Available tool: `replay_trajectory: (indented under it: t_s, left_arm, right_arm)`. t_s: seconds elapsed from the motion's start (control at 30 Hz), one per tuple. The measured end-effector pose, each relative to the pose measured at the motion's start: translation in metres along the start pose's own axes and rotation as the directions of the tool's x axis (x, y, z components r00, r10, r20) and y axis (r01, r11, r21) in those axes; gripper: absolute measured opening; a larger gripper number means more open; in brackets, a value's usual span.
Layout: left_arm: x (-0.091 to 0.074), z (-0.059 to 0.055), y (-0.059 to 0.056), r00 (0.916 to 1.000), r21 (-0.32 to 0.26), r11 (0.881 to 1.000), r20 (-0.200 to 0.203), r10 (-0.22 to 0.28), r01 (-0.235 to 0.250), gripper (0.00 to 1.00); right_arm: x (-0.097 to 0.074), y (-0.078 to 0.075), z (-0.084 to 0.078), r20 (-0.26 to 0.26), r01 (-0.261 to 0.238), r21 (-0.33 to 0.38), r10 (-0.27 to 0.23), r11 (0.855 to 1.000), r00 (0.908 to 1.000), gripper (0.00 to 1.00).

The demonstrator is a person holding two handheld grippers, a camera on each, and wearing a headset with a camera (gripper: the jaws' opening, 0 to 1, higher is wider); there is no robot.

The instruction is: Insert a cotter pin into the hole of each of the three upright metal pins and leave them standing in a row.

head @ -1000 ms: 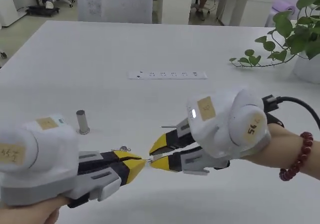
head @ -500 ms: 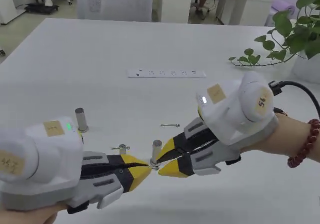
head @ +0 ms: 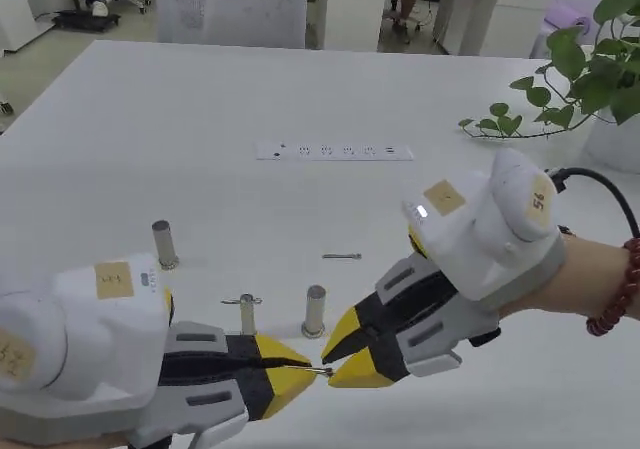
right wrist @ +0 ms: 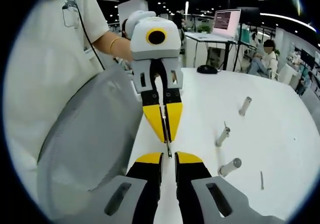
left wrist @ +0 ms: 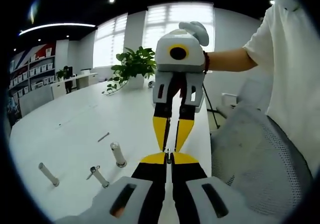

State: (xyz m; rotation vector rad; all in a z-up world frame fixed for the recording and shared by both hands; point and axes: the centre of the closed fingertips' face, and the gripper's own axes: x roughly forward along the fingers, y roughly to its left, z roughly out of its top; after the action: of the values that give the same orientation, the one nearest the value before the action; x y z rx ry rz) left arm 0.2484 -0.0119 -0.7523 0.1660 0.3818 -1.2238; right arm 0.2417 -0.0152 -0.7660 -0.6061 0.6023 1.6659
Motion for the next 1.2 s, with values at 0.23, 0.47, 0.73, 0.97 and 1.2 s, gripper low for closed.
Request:
replay_trajectory:
  t_s: [0.23, 0.47, 0.73, 0.97, 1.2]
  left_arm:
    - [0.001, 0.001, -0.008, 0.9994, 0.018, 0.999, 0.004, -0.035, 0.035, 0.00]
    - [0.001, 0.001, -0.014, 0.9983, 0.031, 0.998, 0.003, -0.059, 0.058, 0.00]
    - [0.002, 0.001, -0.019, 0.9967, 0.051, 0.995, 0.002, -0.081, 0.081, 0.00]
    - [0.002, 0.002, -0.021, 0.9956, 0.061, 0.994, 0.000, -0.094, 0.094, 0.00]
    - [0.003, 0.002, -0.021, 0.9955, 0.066, 0.993, -0.002, -0.094, 0.094, 0.01]
  right_arm:
    - [0.003, 0.005, -0.004, -0.004, -0.026, 0.017, 0.026, 1.000, 0.9997, 0.10]
    - [0.003, 0.014, -0.003, 0.009, -0.063, 0.037, 0.063, 0.997, 0.9980, 0.08]
    - [0.003, 0.018, -0.001, 0.014, -0.085, 0.045, 0.084, 0.995, 0.9963, 0.06]
    - [0.004, 0.020, -0.001, 0.015, -0.098, 0.037, 0.098, 0.994, 0.9951, 0.05]
    - [0.004, 0.020, -0.001, -0.001, -0.086, -0.005, 0.086, 0.996, 0.9963, 0.03]
